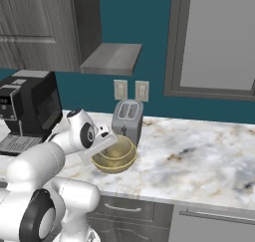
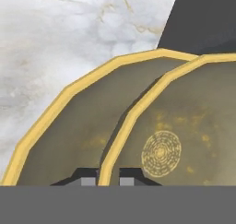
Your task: Pick up the bowls on the counter and stack them on top of one another in the open cabinet. Place the smaller bowl on top of the larger bowl.
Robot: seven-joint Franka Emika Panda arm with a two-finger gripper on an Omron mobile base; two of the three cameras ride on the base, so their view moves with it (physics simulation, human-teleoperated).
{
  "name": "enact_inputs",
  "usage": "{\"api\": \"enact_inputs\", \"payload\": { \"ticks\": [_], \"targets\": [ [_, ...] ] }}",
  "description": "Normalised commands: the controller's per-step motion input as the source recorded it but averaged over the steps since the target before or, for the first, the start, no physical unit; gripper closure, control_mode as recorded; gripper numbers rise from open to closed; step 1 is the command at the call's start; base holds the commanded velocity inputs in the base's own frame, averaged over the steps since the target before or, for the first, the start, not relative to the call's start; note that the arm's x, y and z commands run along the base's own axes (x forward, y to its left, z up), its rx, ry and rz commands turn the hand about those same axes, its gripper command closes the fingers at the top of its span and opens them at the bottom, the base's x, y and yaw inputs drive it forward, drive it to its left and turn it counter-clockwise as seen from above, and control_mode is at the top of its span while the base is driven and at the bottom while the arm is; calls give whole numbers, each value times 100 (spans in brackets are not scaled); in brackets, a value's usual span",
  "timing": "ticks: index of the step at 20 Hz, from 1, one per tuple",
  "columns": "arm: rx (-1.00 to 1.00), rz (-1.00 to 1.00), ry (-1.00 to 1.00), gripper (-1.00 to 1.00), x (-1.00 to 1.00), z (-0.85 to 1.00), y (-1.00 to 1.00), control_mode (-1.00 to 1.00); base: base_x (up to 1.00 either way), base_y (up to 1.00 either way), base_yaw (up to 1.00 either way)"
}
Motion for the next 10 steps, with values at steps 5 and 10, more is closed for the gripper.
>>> {"api": "enact_inputs", "payload": {
  "ticks": [5,10],
  "targets": [
    [0,0,0,-100,0,3,0,-100,0,0,0],
    [1,-2,0,-100,-15,45,1,-100,0,0,0]
  ]
}}
